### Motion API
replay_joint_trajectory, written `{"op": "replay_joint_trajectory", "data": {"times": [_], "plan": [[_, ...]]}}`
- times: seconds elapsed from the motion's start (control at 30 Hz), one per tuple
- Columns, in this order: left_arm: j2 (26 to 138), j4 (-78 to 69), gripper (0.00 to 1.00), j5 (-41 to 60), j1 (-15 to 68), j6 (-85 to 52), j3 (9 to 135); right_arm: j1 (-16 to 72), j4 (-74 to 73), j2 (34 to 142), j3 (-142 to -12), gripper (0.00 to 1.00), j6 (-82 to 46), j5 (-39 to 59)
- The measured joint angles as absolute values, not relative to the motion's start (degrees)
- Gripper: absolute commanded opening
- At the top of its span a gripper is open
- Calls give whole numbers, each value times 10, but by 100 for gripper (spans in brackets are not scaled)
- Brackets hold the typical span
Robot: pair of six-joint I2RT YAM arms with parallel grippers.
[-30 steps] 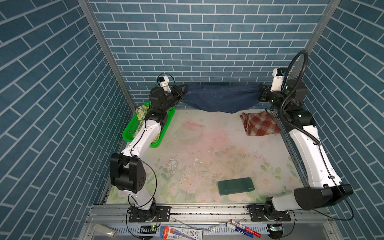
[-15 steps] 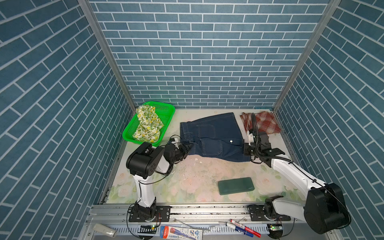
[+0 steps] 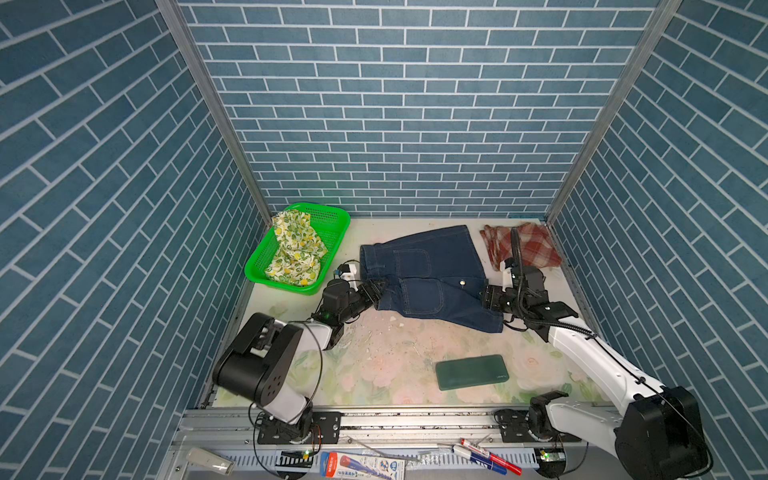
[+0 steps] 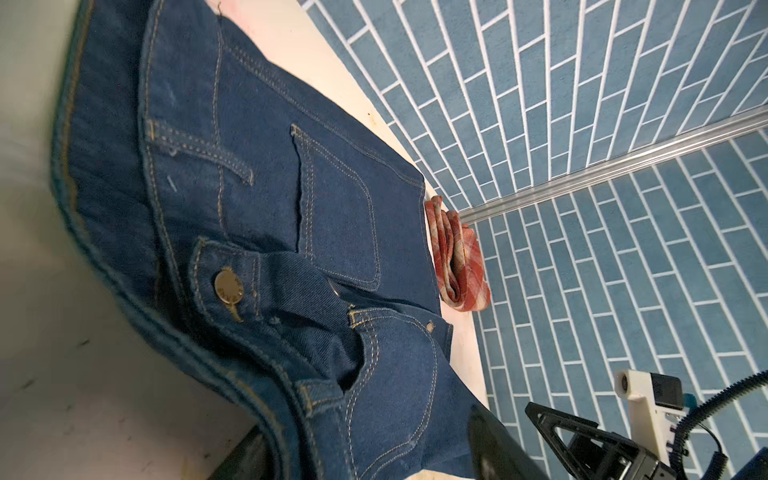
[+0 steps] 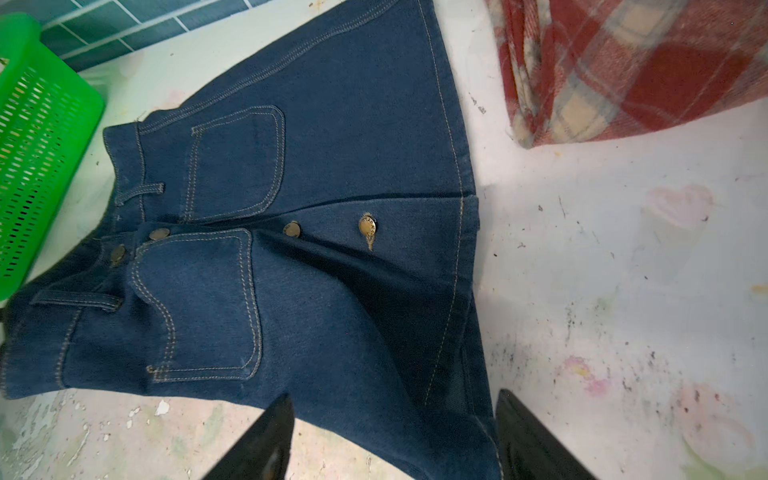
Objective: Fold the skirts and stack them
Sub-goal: 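Lower the denim skirt flat onto the table with both grippers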
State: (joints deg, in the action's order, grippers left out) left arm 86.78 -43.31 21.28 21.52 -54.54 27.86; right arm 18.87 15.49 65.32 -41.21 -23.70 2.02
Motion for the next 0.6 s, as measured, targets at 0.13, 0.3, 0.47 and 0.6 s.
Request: {"op": "replay_joint_trajectory", "data": {"times": [0.13, 0.3, 0.47, 0.6], "plan": [[805, -298, 49, 165, 222, -500, 288, 189, 167, 658, -412, 73, -243, -2], [744, -145, 45, 100, 244, -467, 290, 189, 188, 658, -412, 71, -256, -25], [692, -32, 44, 34, 277, -437, 291, 186, 193, 664, -412, 68, -267, -27], [686, 13, 45, -1, 292, -427, 295, 180, 205, 665, -412, 66, -275, -23]]}}
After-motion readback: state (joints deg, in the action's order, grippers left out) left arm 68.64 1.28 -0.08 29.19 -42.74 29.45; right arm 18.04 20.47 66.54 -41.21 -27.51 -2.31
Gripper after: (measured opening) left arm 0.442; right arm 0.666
